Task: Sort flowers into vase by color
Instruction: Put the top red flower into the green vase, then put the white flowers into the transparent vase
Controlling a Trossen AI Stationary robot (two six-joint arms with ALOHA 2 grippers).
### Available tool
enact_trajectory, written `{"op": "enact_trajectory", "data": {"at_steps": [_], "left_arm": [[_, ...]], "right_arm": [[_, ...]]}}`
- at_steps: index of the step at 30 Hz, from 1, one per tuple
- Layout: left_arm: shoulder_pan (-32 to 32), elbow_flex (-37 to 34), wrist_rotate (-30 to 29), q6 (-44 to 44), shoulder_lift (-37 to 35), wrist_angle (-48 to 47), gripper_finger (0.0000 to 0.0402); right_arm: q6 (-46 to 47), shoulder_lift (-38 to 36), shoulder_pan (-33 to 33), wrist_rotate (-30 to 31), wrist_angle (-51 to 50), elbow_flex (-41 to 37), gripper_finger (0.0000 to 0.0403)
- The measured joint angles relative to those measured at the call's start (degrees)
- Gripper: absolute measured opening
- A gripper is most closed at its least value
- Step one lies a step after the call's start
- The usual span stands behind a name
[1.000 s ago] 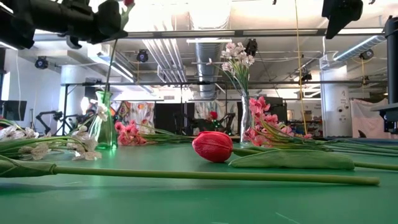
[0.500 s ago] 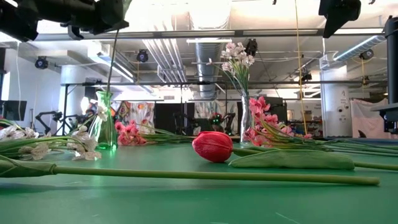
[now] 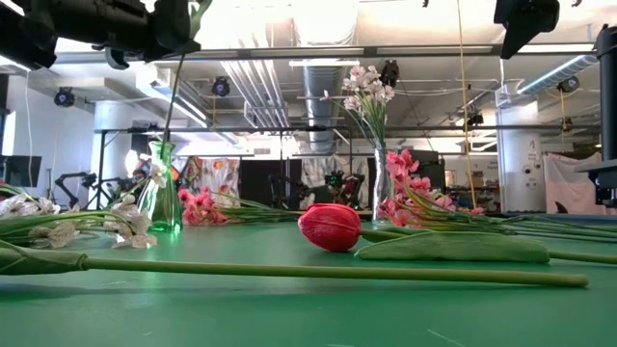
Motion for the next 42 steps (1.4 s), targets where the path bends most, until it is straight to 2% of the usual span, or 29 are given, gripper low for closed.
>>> {"op": "enact_trajectory", "data": {"at_steps": [10,16,22,31,42], "left_arm": [[-2.27,0.0,-0.36,0.66,0.0,-0.37,0.0087],[-4.59,0.02,-4.87,0.88,0.0,-2.32,0.0142],[-7.88,0.19,-9.89,1.38,-0.3,-2.19,0.018],[-17.07,4.85,-28.18,8.13,-0.31,-3.4,0.0201],[-30.97,12.76,-29.1,9.47,2.15,-6.07,0.0202]], "right_arm": [[0.0,-0.02,0.0,0.0,0.5,-0.02,0.0352],[0.34,-0.02,0.0,0.0,0.83,-0.02,0.0352],[2.58,-0.02,0.0,0.0,0.81,-0.02,0.0352],[1.96,-0.02,0.0,0.0,0.8,-0.04,0.0352],[4.28,-0.02,0.38,-0.09,1.09,-0.32,0.0352]]}}
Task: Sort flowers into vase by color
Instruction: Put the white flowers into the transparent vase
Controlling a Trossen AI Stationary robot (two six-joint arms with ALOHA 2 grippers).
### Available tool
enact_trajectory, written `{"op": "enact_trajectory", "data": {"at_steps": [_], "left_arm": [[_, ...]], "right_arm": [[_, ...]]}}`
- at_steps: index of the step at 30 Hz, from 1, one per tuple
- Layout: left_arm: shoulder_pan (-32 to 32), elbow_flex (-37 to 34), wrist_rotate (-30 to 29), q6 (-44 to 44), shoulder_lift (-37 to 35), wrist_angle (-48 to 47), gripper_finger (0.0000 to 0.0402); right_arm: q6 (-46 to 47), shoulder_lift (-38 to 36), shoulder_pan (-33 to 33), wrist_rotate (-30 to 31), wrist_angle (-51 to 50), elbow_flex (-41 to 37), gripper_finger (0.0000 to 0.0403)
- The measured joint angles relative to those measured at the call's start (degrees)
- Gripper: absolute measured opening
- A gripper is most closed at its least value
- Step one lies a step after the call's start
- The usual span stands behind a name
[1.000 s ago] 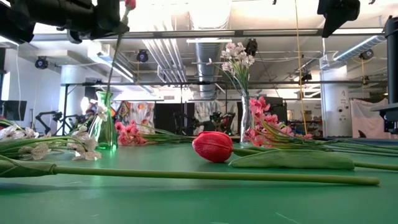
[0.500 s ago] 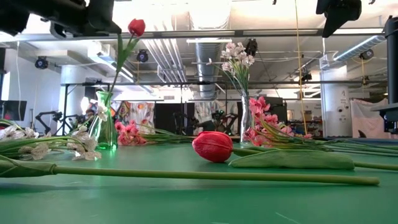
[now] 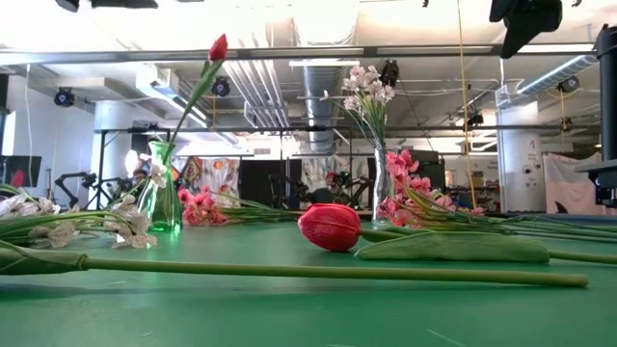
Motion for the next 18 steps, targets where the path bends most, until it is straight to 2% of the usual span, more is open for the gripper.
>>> {"op": "enact_trajectory", "data": {"at_steps": [6,18], "left_arm": [[-5.57,3.87,-0.09,-0.02,3.61,-2.82,0.0202],[-10.58,11.49,-0.06,-0.07,12.45,-2.89,0.0202]], "right_arm": [[3.19,1.72,1.82,-2.62,0.53,-0.1,0.0352],[3.94,10.8,8.6,-5.03,4.98,-0.1,0.0352]]}}
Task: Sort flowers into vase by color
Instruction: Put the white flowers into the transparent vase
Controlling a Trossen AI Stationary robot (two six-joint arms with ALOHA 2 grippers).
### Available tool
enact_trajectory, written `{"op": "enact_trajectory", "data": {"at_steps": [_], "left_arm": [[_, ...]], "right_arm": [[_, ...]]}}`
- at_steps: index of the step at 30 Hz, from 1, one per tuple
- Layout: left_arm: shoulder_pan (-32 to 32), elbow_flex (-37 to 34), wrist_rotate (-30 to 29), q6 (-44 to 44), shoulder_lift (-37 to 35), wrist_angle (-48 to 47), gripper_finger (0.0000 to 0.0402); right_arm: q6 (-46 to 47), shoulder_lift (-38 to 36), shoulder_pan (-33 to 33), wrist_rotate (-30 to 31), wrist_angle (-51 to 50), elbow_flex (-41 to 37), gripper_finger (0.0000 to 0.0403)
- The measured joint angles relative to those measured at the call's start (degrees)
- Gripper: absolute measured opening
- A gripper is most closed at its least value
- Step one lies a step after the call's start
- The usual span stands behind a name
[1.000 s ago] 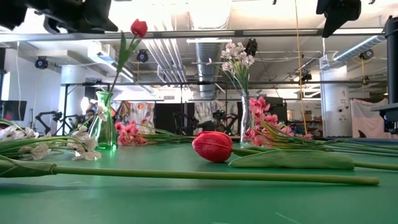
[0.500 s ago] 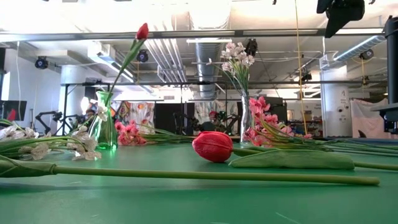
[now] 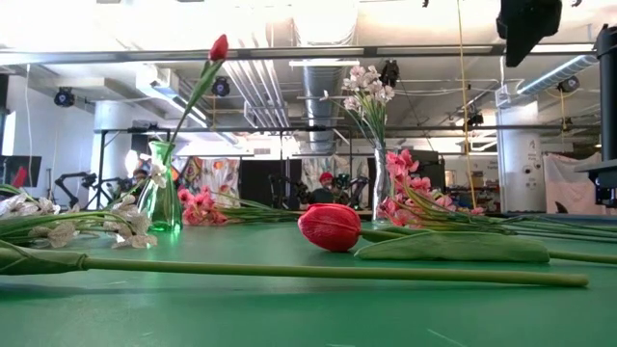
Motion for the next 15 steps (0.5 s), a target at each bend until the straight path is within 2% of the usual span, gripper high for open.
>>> {"op": "enact_trajectory", "data": {"at_steps": [10,13,15], "left_arm": [[-1.55,2.25,1.28,-2.58,9.36,-0.12,0.0202],[-1.55,2.25,6.15,-5.11,11.74,-0.18,0.02],[-1.51,1.95,14.3,-7.4,13.09,-0.22,0.0199]], "right_arm": [[5.52,7.6,4.9,-1.91,1.62,0.0,0.0352],[5.22,9.58,6.44,-2.45,3.0,0.0,0.0352],[2.88,11.01,7.58,-1.87,4.37,-0.02,0.0352]]}}
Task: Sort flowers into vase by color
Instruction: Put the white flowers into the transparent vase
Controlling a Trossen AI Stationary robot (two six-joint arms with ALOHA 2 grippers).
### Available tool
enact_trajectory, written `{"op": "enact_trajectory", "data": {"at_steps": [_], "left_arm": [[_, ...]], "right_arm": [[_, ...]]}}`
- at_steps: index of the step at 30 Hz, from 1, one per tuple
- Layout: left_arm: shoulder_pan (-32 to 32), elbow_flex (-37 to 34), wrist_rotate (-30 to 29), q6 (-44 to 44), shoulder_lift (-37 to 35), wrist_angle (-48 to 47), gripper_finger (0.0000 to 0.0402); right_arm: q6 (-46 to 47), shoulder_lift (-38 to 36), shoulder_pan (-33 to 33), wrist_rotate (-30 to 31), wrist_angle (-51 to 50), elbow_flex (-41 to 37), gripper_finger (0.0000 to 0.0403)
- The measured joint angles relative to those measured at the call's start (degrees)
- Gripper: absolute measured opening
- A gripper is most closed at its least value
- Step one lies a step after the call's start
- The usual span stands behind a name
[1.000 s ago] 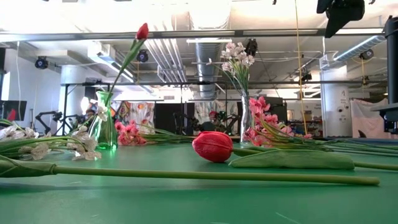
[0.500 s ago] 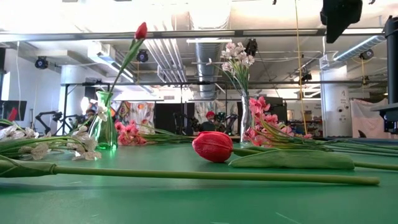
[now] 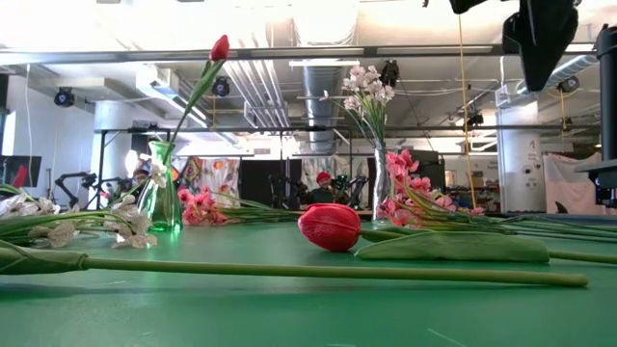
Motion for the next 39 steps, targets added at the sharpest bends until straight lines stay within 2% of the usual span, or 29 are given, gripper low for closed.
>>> {"op": "enact_trajectory", "data": {"at_steps": [5,6,7,11,14,19,22,26,31,34,39], "left_arm": [[0.95,-0.95,36.34,-6.64,3.06,-7.03,0.0195],[1.23,-0.97,40.21,-7.88,3.69,-7.11,0.0194],[1.44,-0.85,41.43,-9.55,4.16,-7.25,0.0193],[1.57,-0.12,39.47,-21.45,4.54,-12.7,0.019],[1.49,0.3,38.72,-31.15,4.52,-19.98,0.0189],[1.51,0.94,37.47,-43.64,4.44,-26.68,0.0189],[1.33,2.49,37.48,-46.64,4.39,-34.35,0.0189],[1.61,5.71,37.85,-52.29,4.33,-50.45,0.0189],[1.8,9.61,43.18,-60.3,4.28,-68.07,0.0189],[1.79,10.73,43.86,-62.62,4.28,-72.56,0.0189],[1.79,10.48,44.41,-64.56,4.26,-73.6,0.0189]], "right_arm": [[-12.33,4.61,3.35,9.22,5.34,0.0,0.0352],[-12.49,5.7,3.65,9.93,6.2,0.0,0.0352],[-11.17,6.84,3.73,9.79,6.93,0.0,0.0352],[-6.67,10.37,4.57,8.99,11.82,0.68,0.0352],[-5.28,12.81,6.36,8.43,12.9,1.84,0.0352],[-1.71,16.14,8.7,8.45,15.03,2.64,0.0352],[0.56,17.56,10.52,8.58,16.77,2.8,0.0352],[3.41,17.66,12.32,9.15,17.49,2.82,0.0352],[4.29,17.4,13.34,11.87,17.64,2.91,0.0352],[3.15,17.56,13.47,14.33,18.0,2.91,0.0352],[-0.3,19.19,13.26,18.22,21.65,2.27,0.0352]]}}
